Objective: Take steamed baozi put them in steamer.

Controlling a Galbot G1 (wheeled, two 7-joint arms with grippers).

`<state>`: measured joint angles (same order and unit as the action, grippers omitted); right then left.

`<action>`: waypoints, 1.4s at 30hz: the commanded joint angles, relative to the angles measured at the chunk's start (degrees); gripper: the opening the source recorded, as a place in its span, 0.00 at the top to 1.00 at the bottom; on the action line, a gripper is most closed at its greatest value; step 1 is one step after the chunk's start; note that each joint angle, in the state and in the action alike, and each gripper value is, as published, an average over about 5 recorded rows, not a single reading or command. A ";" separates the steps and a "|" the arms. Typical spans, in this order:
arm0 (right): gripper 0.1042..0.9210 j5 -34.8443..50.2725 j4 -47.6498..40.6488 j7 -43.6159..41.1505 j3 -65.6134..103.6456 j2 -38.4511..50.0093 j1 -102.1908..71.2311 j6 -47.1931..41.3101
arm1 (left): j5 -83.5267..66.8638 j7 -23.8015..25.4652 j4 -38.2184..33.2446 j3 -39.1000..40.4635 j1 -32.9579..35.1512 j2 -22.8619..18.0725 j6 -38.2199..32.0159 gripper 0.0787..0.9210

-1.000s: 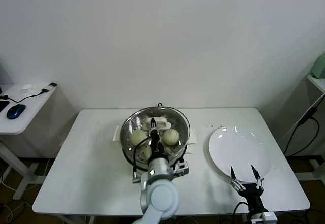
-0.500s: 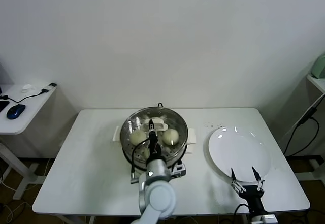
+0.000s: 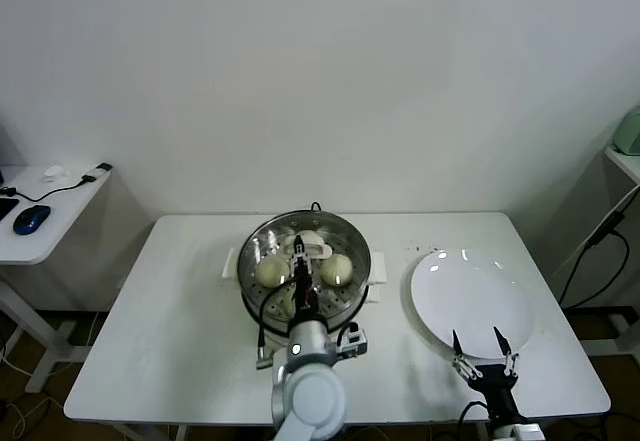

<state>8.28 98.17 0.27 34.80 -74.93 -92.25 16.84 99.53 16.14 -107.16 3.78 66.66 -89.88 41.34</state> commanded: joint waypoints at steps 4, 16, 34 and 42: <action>0.12 -0.48 0.05 -0.41 -0.22 -0.10 0.35 -0.73 | -0.30 0.05 -1.20 -0.16 -0.07 -0.03 -0.18 0.46; 0.12 3.45 0.97 0.34 -0.72 0.90 0.53 -0.69 | -10.87 -1.76 -15.45 -1.73 5.28 7.46 -1.72 0.12; 0.12 6.10 -0.34 -0.88 -0.87 2.25 1.70 -0.89 | -115.07 -21.93 -16.53 -49.28 20.97 15.05 -32.89 0.12; 0.12 7.48 -0.82 -1.16 -1.15 2.47 2.13 -1.03 | -117.99 -21.23 -2.40 -44.83 25.44 17.01 -46.32 0.12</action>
<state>13.99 97.81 -0.51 33.72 -72.72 -90.26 15.67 -1.34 -2.80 -110.28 -35.58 88.68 -74.99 -0.29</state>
